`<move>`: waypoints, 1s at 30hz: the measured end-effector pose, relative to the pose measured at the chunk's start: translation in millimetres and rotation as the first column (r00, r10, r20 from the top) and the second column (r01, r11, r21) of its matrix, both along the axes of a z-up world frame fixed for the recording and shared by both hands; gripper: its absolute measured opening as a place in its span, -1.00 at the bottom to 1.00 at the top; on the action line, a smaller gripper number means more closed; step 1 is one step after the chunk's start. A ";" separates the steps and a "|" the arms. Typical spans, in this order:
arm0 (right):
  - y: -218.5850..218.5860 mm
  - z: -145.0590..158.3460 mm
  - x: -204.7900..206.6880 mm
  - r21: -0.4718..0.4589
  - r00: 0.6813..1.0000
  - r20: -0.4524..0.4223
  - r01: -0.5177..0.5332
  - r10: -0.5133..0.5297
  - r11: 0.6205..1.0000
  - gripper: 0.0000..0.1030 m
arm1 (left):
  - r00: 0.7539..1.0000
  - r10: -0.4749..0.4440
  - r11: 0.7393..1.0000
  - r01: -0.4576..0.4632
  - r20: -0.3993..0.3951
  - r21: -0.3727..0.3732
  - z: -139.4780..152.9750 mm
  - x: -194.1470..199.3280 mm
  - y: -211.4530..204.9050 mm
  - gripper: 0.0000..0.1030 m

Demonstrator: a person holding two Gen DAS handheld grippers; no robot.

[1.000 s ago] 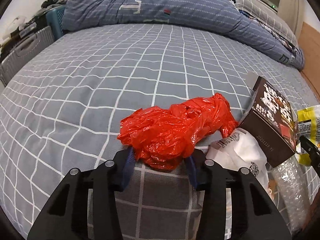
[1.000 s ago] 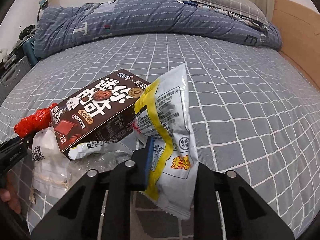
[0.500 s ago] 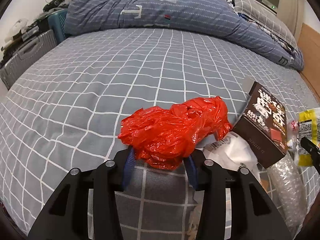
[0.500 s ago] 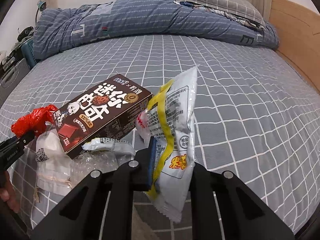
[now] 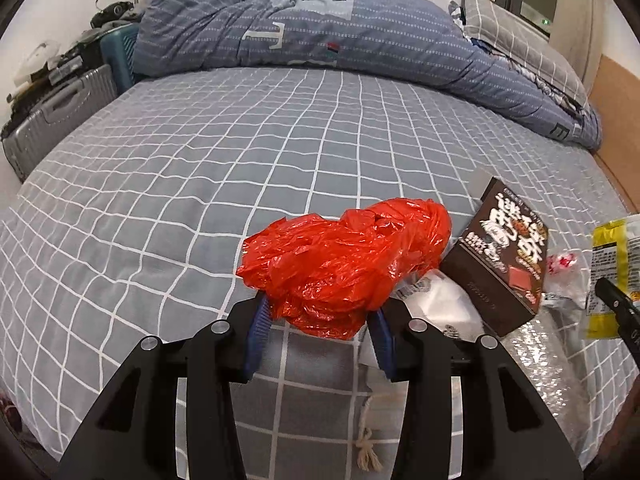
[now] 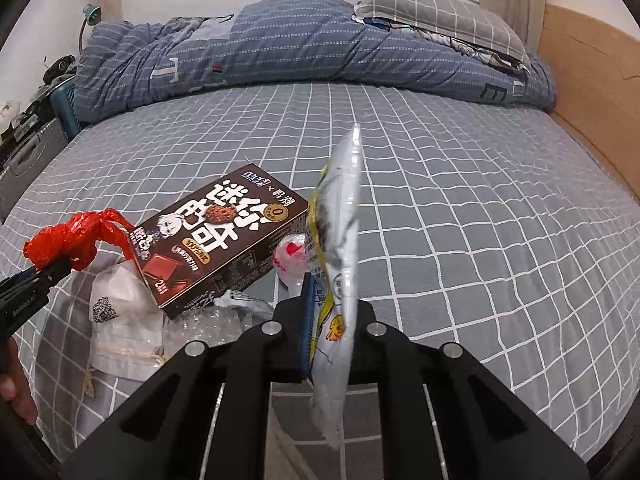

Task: Collect trash
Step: 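Lift the red plastic bag with the left tool while the right tool lifts the snack packet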

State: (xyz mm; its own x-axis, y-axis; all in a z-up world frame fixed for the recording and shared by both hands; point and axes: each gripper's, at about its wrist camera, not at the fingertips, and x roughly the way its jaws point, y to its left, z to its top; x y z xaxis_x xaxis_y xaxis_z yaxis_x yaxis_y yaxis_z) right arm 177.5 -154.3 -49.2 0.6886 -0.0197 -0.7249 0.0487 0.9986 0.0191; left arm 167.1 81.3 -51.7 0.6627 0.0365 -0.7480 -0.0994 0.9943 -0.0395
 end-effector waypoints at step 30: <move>16.0 18.9 -58.5 0.083 0.991 0.038 -0.131 0.128 0.988 -0.95 | 0.996 0.034 0.999 -0.033 0.079 -0.010 31.7 -82.3 1.4 -0.17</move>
